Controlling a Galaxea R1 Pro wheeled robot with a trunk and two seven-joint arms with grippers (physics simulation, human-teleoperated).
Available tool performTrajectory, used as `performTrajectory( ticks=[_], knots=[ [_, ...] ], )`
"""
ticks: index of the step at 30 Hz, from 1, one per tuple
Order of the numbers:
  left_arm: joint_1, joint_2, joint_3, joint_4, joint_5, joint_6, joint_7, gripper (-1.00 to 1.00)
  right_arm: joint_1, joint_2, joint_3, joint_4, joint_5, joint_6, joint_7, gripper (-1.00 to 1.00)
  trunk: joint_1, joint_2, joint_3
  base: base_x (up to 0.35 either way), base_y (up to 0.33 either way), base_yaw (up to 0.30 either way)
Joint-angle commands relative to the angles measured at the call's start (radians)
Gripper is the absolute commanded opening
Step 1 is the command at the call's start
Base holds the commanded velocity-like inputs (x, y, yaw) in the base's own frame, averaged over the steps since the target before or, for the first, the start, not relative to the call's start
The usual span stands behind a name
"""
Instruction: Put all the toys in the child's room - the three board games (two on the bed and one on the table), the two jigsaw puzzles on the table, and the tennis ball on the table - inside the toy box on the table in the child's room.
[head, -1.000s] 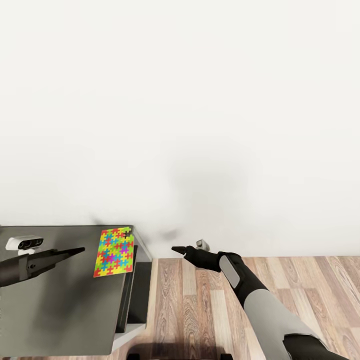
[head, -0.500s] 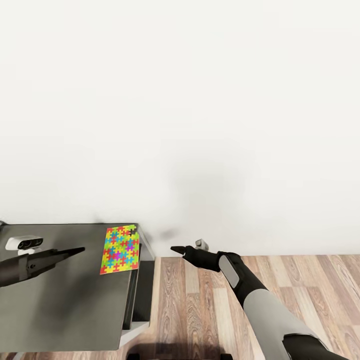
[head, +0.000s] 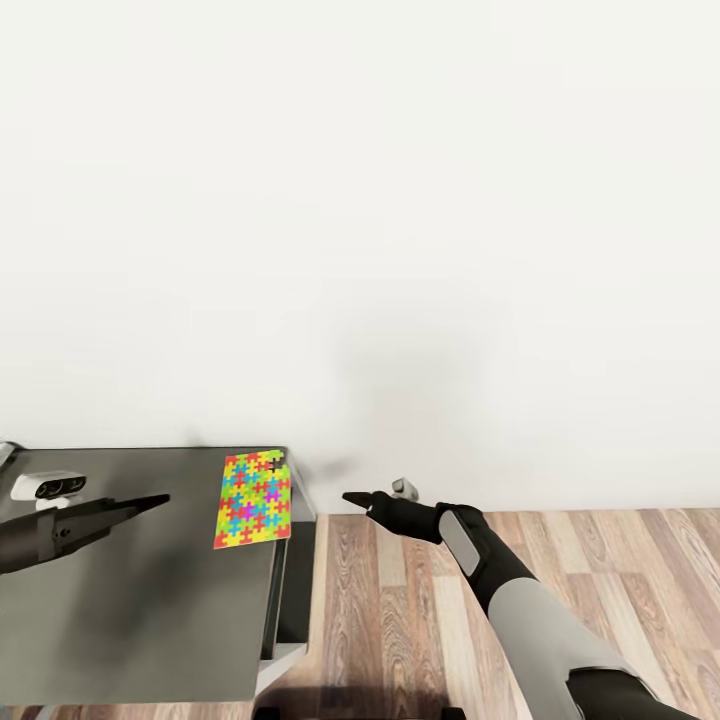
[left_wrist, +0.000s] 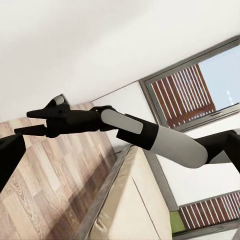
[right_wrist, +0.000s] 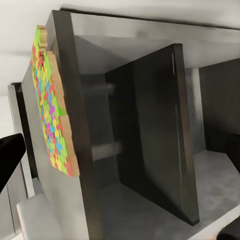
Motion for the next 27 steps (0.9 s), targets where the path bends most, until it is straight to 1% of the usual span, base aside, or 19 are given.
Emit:
performTrajectory(
  ticks=[1,15,27],
  knots=[
    [0.000,0.000,0.000,0.000,0.000,0.011,-0.004,1.00,0.000,0.000,-0.001,-0.001,-0.006,0.007,-0.001,1.00,0.001,-0.002,-0.001,0.000,0.026,0.000],
    [0.000,-0.001,0.000,0.000,0.000,0.006,-0.004,1.00,0.000,-0.001,-0.002,-0.002,-0.006,0.004,0.000,1.00,0.001,-0.002,-0.001,0.000,0.006,0.000],
    [0.000,-0.001,-0.001,0.000,0.000,0.006,-0.004,1.00,0.000,-0.003,-0.003,-0.002,-0.006,0.003,0.037,1.00,0.001,-0.002,-0.001,0.000,0.000,0.000]
  ],
)
